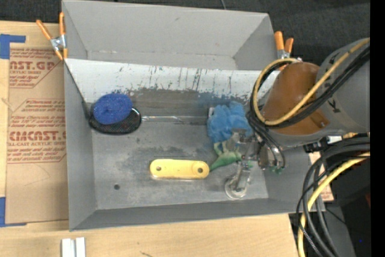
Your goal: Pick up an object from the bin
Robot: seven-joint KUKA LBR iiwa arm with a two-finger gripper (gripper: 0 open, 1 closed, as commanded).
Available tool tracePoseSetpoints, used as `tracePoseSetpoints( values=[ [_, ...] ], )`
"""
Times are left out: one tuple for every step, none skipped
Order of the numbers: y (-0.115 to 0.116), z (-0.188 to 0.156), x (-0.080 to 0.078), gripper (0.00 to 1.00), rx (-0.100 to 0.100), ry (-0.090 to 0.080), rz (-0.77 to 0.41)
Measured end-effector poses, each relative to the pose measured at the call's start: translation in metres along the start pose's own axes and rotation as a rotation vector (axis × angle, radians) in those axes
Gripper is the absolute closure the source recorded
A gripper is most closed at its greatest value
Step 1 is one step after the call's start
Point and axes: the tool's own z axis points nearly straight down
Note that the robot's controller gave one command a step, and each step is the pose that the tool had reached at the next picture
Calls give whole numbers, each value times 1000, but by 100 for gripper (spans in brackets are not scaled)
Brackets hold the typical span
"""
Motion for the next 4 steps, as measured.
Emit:
tracePoseSetpoints(
  values=[
    [-15, 35, -7, 0, -1, -10, 14],
    [-4, 45, -17, 0, 3, -2, 97],
    [12, 45, -45, 0, -1, 4, 91],
    [-6, 43, -65, 0, -3, 7, -17]
  ],
)
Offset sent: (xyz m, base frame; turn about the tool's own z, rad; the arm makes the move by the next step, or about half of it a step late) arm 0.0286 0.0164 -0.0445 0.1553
